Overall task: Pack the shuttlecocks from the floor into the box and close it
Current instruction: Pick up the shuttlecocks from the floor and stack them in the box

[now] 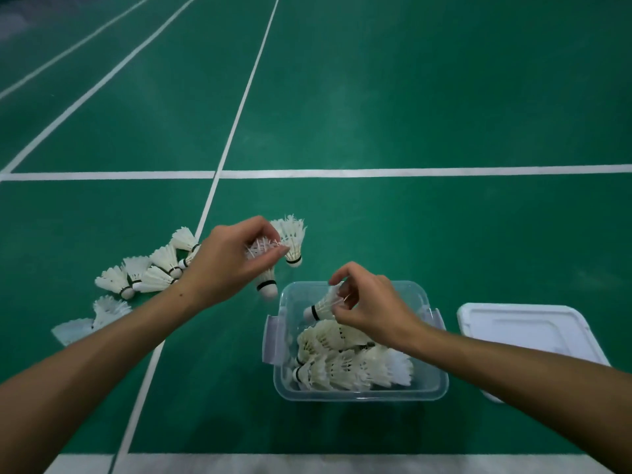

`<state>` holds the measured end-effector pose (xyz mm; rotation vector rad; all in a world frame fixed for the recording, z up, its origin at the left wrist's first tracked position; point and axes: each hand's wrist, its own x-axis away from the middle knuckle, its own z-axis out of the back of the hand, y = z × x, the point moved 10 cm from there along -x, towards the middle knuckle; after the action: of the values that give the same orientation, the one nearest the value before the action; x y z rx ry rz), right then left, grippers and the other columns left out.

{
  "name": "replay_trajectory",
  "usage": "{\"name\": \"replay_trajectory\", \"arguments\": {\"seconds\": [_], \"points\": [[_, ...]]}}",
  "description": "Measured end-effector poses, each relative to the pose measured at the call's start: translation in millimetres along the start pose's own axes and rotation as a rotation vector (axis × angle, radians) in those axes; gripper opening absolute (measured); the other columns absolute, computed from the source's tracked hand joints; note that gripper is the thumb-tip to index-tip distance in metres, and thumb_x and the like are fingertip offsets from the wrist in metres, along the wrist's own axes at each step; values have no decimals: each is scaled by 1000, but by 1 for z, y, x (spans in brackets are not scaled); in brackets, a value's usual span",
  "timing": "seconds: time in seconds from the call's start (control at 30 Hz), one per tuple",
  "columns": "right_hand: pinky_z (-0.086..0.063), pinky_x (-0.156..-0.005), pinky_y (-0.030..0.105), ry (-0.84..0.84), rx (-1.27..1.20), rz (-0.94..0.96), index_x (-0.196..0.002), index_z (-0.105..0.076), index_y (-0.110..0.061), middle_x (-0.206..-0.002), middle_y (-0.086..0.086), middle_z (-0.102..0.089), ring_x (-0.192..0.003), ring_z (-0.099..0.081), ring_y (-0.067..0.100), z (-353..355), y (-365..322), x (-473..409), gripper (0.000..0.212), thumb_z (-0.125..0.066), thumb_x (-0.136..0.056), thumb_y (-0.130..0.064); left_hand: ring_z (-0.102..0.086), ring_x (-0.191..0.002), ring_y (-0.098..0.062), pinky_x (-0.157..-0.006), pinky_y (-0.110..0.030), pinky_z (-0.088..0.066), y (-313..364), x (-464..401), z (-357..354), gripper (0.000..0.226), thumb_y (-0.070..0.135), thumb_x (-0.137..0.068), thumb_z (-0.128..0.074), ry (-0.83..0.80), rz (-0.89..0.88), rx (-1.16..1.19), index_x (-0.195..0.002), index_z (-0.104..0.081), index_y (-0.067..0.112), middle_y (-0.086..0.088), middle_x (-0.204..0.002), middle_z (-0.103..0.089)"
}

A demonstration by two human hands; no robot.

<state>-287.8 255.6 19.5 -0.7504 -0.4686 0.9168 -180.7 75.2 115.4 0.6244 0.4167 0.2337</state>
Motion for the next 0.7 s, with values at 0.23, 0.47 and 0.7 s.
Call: {"name": "replay_trajectory", "arguments": {"seconds": [0.23, 0.47, 0.7], "points": [[-60, -71, 26, 32, 90, -35, -104, -57, -22, -89, -9, -69, -78, -66, 4, -44, 9, -15, 26, -78, -90, -14, -62, -59, -27, -53, -49, -51, -8, 11, -13, 17, 33, -93, -77, -13, -71, 77, -95, -68, 19, 7, -77, -68], [-63, -73, 35, -20, 201, -36, -101, -44, -28, -94, -4, -76, -82, -70, 10, -77, 14, -27, 40, -79, -91, -13, -64, -62, -8, -56, -38, -54, -21, 24, -18, 17, 35, -91, -79, 3, -58, 66, -94, -68, 23, 15, -76, -69], [-63, -86, 32, -137, -4, -111, -108, -52, -27, -107, -7, -75, -98, -71, 4, -72, 13, -21, 44, -88, -84, -36, -65, -64, -9, -58, -39, -55, -33, 30, -24, 19, 45, -92, -77, -57, -33, 38, -93, -67, 29, 15, -76, -70]]}}
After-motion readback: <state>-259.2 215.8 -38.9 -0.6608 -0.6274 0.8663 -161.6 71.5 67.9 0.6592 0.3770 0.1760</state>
